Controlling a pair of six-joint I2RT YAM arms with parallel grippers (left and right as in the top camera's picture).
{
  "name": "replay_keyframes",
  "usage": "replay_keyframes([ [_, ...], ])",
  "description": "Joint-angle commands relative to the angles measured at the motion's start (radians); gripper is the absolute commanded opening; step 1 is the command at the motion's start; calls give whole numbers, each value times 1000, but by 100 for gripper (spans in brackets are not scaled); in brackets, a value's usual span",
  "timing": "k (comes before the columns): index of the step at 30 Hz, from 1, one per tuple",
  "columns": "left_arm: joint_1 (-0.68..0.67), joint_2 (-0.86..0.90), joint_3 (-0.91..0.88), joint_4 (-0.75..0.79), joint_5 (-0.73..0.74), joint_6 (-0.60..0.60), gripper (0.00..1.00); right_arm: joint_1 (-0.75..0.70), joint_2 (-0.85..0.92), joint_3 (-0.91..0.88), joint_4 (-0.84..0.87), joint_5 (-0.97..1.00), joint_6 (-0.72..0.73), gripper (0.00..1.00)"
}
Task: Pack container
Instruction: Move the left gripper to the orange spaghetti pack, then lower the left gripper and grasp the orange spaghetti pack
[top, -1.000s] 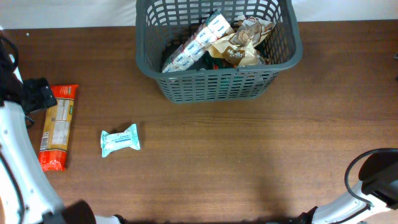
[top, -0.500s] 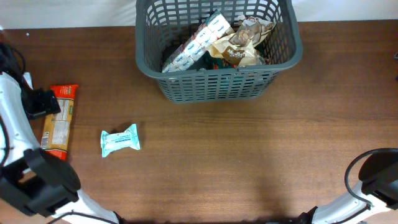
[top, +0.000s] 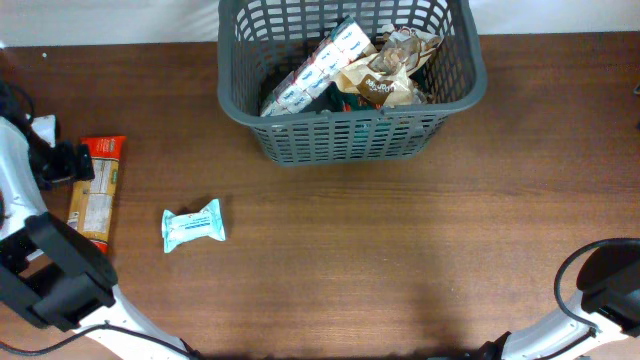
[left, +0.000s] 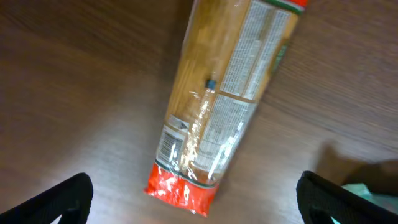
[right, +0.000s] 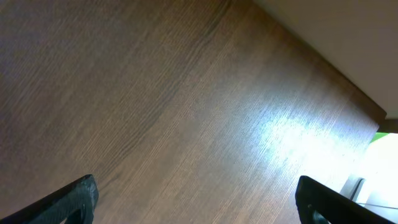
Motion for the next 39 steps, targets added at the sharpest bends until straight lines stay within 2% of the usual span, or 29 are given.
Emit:
replay_keyframes([
  [1,32,56,0,11,65,24,99,-2,-13,-2,3,2,9,99],
  [7,36,136,0,29,156,76,99,-2,-13,-2,3,2,9,99],
  [18,35,225,0,101,156,129,99,-2,-13,-2,3,2,9,99],
  [37,34,336,-1,128,156,129,100,-2,-13,-2,3,2,9,99],
  [38,34,343,-1,127,156,129,93,-2,-13,-2,3,2,9,99],
  [39,34,350,-1,125,156,128,75,-2,-13,-2,2,2,9,99],
])
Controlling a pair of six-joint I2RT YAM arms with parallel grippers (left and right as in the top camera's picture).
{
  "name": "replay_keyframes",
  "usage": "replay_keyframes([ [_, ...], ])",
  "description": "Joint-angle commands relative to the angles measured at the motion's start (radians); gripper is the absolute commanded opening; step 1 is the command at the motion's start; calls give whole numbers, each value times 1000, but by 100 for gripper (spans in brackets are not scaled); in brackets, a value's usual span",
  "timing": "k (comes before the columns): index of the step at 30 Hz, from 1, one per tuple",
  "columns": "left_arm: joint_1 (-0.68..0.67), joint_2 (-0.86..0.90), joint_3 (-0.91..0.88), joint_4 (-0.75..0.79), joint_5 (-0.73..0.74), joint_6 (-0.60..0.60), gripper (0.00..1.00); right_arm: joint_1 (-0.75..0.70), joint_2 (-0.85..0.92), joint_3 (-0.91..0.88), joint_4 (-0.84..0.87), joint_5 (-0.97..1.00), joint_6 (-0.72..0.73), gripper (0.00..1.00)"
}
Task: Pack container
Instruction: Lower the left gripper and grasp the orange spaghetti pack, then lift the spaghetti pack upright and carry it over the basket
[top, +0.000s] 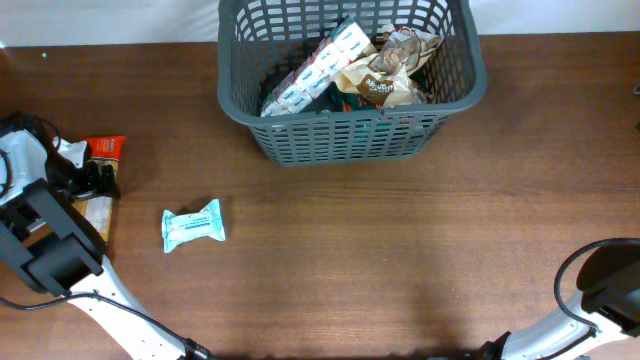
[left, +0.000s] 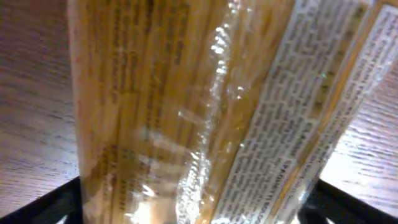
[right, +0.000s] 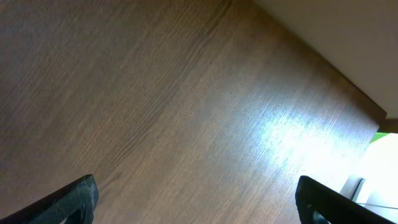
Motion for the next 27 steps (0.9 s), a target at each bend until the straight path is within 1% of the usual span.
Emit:
replay_keyframes([
  [1,0,57,-1,0,22,20,56,-2,-12,-2,3,2,9,99],
  [4,0,67,-1,-6,22,-5,20,-2,-12,-2,2,2,9,99],
  [5,0,67,-1,-6,22,-15,10,-2,-13,-2,3,2,9,99],
  [6,0,67,-1,-6,22,-28,2,-2,-12,-2,3,2,9,99],
  [12,-6,66,0,-7,37,-137,2,-2,-13,-2,2,2,9,99],
  [15,-28,66,27,-27,106,-146,2,-2,-13,-2,3,2,9,99],
  [17,-51,66,77,-52,155,-152,2,-2,-13,-2,3,2,9,99],
  [21,-119,66,273,-126,211,-196,2,-2,-13,-2,3,2,9,99],
  [23,-164,66,422,-163,215,-228,2,-2,-13,-2,2,2,9,99],
  [27,-254,66,723,-208,214,-254,2,-2,-13,-2,3,2,9,99],
])
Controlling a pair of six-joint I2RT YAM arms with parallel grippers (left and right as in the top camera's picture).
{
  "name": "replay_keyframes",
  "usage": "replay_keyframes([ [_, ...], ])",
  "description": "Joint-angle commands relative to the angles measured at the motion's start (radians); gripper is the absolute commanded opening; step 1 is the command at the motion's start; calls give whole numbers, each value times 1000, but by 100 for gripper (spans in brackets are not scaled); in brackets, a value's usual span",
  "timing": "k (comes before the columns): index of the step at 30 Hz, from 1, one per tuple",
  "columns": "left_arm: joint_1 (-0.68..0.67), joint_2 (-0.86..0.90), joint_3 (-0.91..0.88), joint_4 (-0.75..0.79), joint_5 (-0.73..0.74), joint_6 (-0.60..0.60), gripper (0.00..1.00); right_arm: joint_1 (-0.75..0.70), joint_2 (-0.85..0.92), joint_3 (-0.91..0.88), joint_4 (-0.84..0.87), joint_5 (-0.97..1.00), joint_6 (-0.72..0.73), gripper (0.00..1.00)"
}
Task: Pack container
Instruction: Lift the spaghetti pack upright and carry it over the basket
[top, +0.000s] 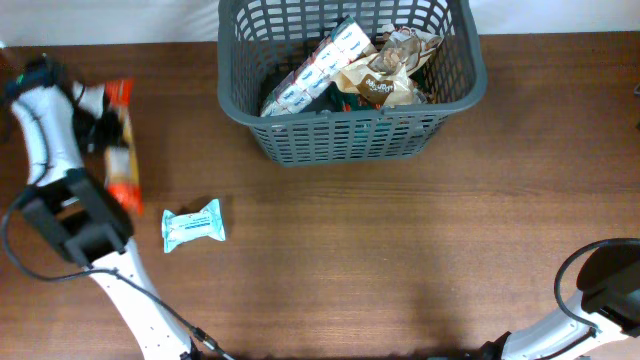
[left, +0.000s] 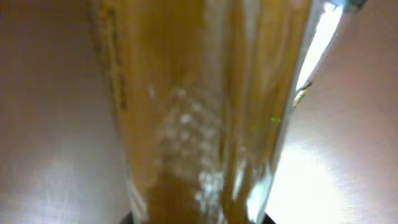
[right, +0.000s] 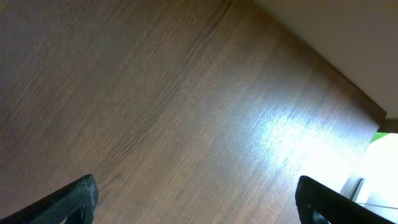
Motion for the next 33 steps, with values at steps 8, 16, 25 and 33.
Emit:
replay_keyframes([
  [8,-224,-70,689,11,69,-148,2,-2,-12,-2,2,2,10,99],
  [16,-351,-157,702,167,69,-177,2,-2,-13,-2,3,2,10,99],
  [25,-406,-243,702,380,69,-186,2,-2,-12,-2,2,2,10,99],
  [33,-410,-295,702,513,69,-208,2,-2,-13,-2,3,2,10,99],
])
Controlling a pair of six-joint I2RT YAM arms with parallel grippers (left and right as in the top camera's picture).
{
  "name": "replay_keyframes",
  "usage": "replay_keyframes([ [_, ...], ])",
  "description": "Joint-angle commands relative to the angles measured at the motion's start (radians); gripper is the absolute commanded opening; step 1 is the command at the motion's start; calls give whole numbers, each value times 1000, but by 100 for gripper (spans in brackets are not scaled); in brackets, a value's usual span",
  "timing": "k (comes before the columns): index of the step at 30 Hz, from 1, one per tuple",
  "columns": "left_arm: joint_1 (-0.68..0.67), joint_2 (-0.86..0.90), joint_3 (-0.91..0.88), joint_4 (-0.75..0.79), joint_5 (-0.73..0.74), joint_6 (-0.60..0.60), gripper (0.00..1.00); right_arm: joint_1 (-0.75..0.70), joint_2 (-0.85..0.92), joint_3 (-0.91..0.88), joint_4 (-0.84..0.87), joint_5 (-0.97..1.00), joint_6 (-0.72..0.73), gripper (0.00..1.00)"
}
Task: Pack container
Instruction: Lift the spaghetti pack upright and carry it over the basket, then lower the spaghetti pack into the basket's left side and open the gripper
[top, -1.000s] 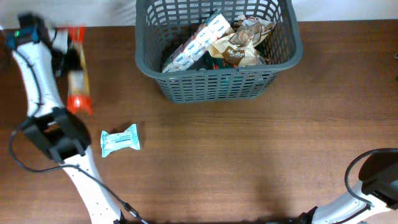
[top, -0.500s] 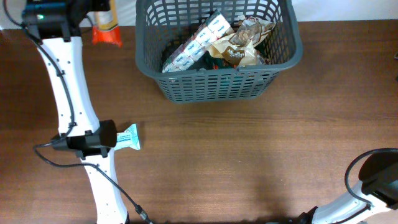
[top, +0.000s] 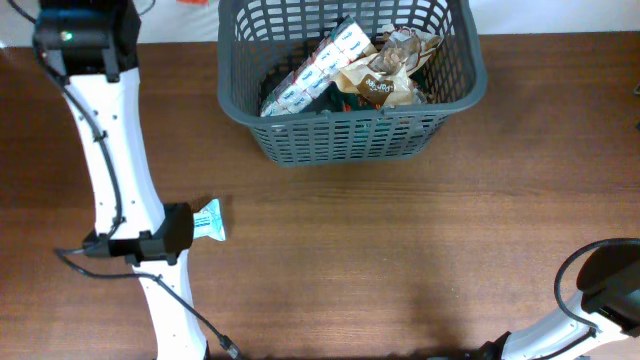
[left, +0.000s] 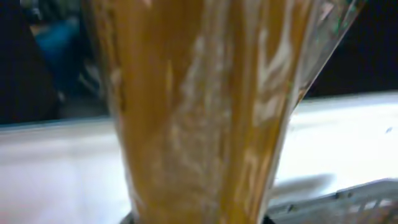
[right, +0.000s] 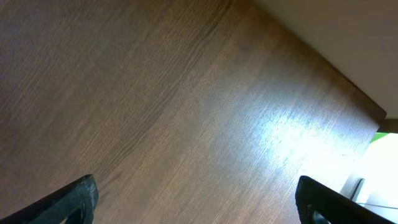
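Note:
A long clear packet of spaghetti (left: 205, 112) fills the left wrist view, with my left gripper (left: 199, 214) shut on it. Overhead, only the packet's red end (top: 195, 3) shows at the top edge, left of the grey basket (top: 350, 130). The basket's rim (left: 348, 199) shows low on the right in the left wrist view. White-and-blue packets (top: 315, 65) and a crinkled brown bag (top: 385, 65) lie inside the basket. A teal packet (top: 208, 222) lies on the table, partly under the left arm. My right gripper (right: 196, 199) is open over bare wood.
The left arm (top: 105, 130) stretches from its elbow (top: 150, 245) near the teal packet up to the back left corner. The right arm's base (top: 610, 290) sits at the front right corner. A white surface lies beyond the table's back edge (top: 550, 20).
My left gripper, still shut on the spaghetti, has gone from over the table's left side to the back left corner, higher up, with the packet's red end now at the overhead view's top edge.
The spaghetti lay flat at the table's far left with my open left gripper above it. Then the gripper was down around the packet. After that it held the packet raised over the left side, and now holds it near the basket's back left. The right arm stayed still.

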Motion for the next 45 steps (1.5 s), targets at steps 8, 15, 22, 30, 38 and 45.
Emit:
replay_keyframes([
  [8,-80,-99,30,115,11,-16,2,-2,-13,-2,2,2,9,99],
  [15,-209,-99,-13,190,10,46,2,-2,-13,-2,2,2,9,99],
  [22,-274,-99,-171,282,3,51,2,-2,-13,-2,3,2,9,99],
  [30,-277,-99,-369,311,12,51,2,-2,-13,-2,3,2,9,99],
  [38,-291,-98,-448,235,15,51,2,-2,-13,-2,3,2,9,99],
  [45,-307,-98,-467,95,5,60,2,-2,-13,-2,3,2,9,99],
])
